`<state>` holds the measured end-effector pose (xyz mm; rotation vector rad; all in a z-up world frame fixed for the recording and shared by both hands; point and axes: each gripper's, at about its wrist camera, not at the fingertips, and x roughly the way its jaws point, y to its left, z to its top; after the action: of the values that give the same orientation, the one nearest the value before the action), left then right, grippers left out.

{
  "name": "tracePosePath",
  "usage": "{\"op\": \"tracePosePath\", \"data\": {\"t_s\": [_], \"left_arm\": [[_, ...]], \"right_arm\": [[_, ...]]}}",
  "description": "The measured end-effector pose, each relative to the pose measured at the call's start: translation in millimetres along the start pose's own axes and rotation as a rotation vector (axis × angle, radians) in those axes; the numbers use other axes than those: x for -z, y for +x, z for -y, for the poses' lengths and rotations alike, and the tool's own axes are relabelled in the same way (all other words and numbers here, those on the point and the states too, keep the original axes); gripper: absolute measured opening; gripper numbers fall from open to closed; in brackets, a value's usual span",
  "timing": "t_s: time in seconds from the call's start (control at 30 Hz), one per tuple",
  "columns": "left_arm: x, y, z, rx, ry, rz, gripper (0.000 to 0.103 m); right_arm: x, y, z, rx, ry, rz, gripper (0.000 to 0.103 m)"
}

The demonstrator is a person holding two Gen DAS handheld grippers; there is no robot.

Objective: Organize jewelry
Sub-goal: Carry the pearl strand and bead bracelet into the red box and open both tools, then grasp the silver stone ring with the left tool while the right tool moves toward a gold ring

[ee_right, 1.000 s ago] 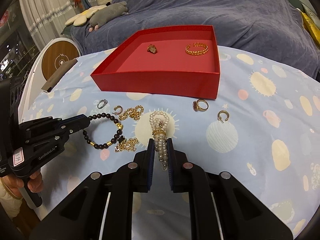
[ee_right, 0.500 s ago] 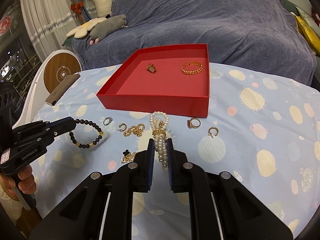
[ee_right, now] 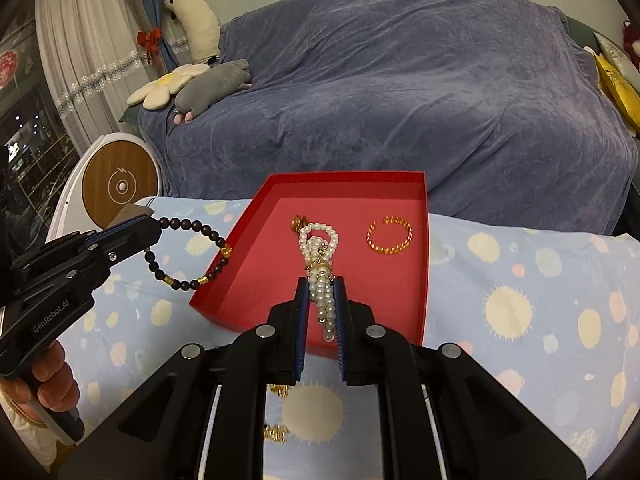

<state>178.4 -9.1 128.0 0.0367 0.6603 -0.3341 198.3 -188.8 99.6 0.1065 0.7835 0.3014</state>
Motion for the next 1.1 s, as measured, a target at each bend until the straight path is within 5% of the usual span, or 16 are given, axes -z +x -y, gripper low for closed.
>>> {"op": "tracePosePath", "data": {"t_s": [0.47,0.57,0.83,1.1], "left_arm": [[-2.0,93.7,-24.5,-0.062,-0.046,-0.104,0.006],[2.3,99.2,-28.0,-0.1,-0.056,-0.103,0.019],[21.6,54.6,-37.3,-0.149,-0.042,-0.076,0.058],[79.0,-9.2,-44.3,-0.182,-0.047,-0.114,0.06]], "right_arm": [[-13.2,82.0,16.9,0.061,0.011,-0.07,0.013],[-10.9,84.2,19.1,0.082,0.025,-0.063,0.021],[17.6,24.6,17.1,0.088,0.0,-0.036,0.035],[91.2,-51.4,12.8,0.077,0.004,-0.071,0.036]]}}
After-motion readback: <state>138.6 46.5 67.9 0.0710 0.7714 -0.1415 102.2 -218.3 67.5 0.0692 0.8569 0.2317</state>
